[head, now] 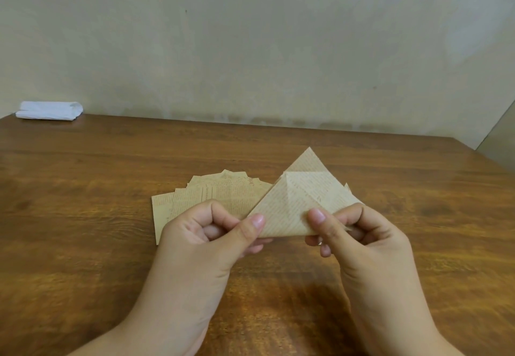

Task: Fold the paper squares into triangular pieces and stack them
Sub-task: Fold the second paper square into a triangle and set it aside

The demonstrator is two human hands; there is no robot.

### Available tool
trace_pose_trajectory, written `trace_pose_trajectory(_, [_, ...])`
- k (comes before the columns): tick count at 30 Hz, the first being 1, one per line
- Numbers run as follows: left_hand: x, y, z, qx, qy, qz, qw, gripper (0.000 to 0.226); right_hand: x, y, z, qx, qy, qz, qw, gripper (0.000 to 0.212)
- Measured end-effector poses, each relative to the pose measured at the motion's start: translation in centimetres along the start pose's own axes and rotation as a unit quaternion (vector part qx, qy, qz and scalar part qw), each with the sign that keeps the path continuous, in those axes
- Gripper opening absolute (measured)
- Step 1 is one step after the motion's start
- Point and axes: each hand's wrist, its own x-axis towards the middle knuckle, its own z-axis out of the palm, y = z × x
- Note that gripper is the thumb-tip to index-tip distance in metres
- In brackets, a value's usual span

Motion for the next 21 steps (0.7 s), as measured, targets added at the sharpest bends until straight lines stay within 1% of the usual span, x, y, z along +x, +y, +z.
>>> trace_pose_trajectory(6, [0.07, 0.13, -0.14, 0.001, -0.02, 0.002, 1.0, 0.019, 0.05, -0.13, -0.12, -0.009, -0.029, -0.004, 1.0, 0.026])
trace_pose_trajectory(11, [0.04, 0.03, -0.27, 0.001, -0.035, 0.005, 0.999, 0.014, 0.05, -0.14, -0.16, -0.018, -0.032, -0.013, 0.999, 0.024])
trace_pose_trajectory(15, [-0.02, -0.14, -0.32, 0.012, -0.026, 0.006, 1.0, 0.013, 0.13, 0.15, -0.36, -0.043, -0.02, -0.01, 0.999, 0.029])
trace_pose_trajectory(17, [-0.06, -0.06, -0.23, 0.009, -0.019, 0.002, 1.0, 0.011, 0.13, 0.14, -0.37, -0.042, -0.018, -0.009, 0.999, 0.028])
trace_pose_trajectory(19, [-0.07, 0.11, -0.17, 0.006, -0.01, 0.004, 1.0, 0.013, 0.02, 0.01, -0.32, -0.033, -0.02, -0.002, 0.999, 0.027])
trace_pose_trajectory(20, [-0.03, 0.19, -0.17, 0.007, -0.006, 0.008, 1.0, 0.015, -0.01, 0.01, -0.31, -0.032, -0.025, 0.005, 0.999, 0.032])
trace_pose_trajectory(21, [0.04, 0.25, -0.26, 0.008, -0.003, 0.013, 1.0, 0.016, -0.02, -0.02, -0.35, -0.039, -0.029, 0.009, 0.999, 0.041])
